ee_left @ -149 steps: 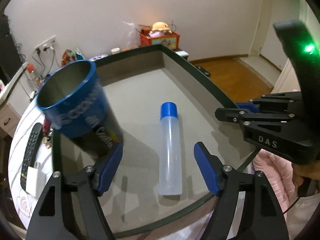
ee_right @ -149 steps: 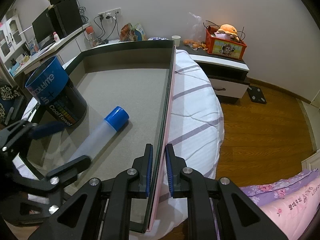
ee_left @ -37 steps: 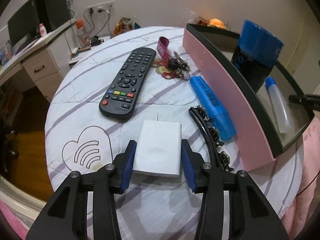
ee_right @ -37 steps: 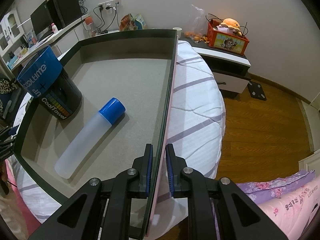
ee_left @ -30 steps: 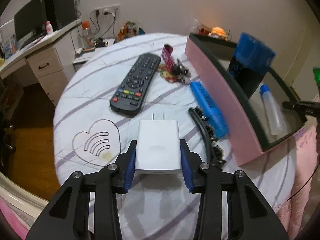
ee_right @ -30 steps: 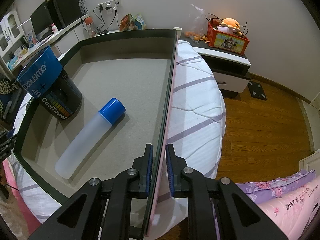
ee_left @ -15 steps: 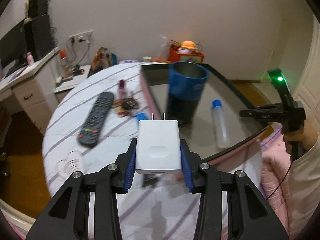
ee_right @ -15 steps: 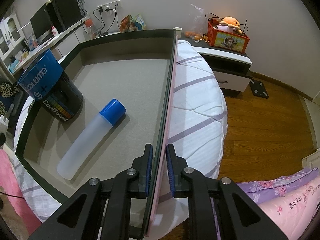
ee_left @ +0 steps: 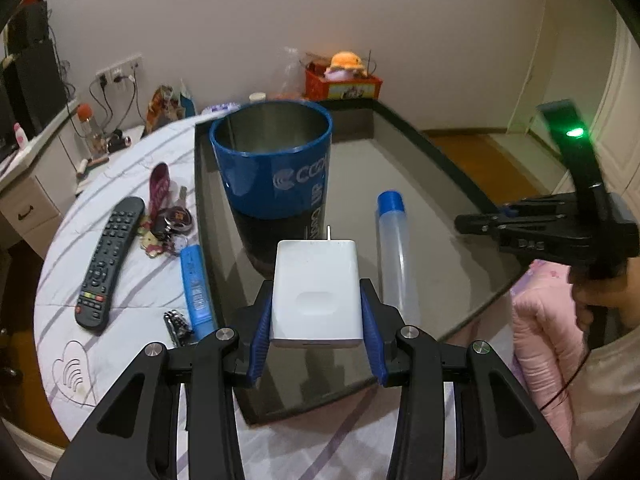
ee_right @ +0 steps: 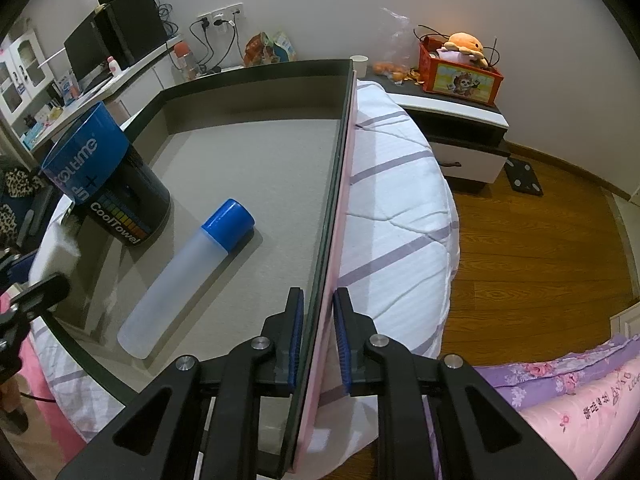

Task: Organize rigid objects
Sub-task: 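Lift the white charger with the left gripper and carry it over the tray, then lower the charger into the tray and open the left gripper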

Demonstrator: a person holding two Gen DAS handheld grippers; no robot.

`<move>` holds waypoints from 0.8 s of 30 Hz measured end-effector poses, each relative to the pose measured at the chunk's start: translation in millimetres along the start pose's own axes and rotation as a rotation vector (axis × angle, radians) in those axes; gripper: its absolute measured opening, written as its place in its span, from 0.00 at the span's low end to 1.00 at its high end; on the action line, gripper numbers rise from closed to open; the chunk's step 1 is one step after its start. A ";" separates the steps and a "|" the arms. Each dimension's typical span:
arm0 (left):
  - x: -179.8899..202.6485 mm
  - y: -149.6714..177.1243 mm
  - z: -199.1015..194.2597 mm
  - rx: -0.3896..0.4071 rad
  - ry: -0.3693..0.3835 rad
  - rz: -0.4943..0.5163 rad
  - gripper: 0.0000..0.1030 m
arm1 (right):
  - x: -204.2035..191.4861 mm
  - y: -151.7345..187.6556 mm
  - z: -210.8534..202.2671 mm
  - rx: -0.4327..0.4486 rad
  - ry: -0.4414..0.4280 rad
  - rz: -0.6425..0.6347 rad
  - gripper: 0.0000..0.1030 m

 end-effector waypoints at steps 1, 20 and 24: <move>-0.2 0.0 3.7 -0.004 -0.007 0.000 0.39 | 0.3 0.0 0.0 0.000 -0.002 0.000 0.16; 1.3 4.0 12.3 -0.015 -0.017 0.001 0.63 | 1.0 0.9 0.1 -0.003 -0.005 0.003 0.17; 4.5 4.5 -2.6 0.027 -0.022 0.017 0.79 | 1.4 1.3 -0.3 -0.007 0.003 0.004 0.17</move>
Point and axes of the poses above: each gripper's, at about its wrist camera, not at the fingertips, and z roughly the way its jaws point, x to its right, y to its underside, the point moved 4 cm from there along z, roughly the way its jaws point, and after that the axes turned 6 degrees about y, right-handed, at the moved point
